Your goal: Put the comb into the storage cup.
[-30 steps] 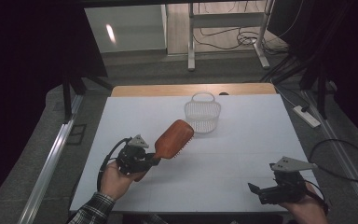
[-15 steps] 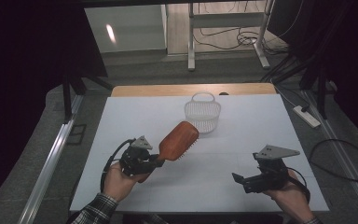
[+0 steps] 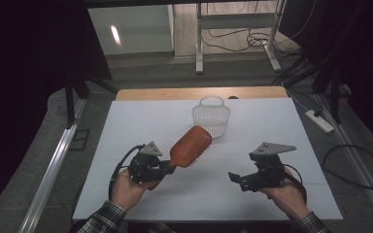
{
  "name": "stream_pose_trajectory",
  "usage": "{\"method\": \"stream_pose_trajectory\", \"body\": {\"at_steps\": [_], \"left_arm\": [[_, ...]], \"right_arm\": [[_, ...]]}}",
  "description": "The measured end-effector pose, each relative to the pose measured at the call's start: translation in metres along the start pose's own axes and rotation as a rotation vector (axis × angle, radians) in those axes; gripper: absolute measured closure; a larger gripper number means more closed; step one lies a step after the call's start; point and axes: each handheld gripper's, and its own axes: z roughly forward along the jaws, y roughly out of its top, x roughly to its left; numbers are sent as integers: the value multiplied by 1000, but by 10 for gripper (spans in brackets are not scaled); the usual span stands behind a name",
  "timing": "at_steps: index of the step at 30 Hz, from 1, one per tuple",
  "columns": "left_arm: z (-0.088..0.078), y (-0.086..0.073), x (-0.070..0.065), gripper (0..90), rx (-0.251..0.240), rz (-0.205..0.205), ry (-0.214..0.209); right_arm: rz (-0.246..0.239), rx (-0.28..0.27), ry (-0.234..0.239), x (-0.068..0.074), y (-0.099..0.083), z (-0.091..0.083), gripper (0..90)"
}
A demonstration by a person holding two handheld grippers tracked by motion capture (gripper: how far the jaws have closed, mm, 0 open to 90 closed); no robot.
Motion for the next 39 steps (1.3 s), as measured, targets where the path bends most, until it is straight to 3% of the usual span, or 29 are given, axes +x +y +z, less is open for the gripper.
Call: {"method": "stream_pose_trajectory", "body": {"at_steps": [9,17,29,39], "left_arm": [[3,4,-4,723,-7,11,-11],[2,5,-5,723,-17,10,-21],[1,7,-8,722,-35,19,-14],[0,10,-12,722,-51,30,-20]], "right_arm": [[32,5,49,4,14,16,0],[95,-10,102,5,28,33,0],[174,11,143,9,50,55,0],[195,23,153,14,64,76,0]]}}
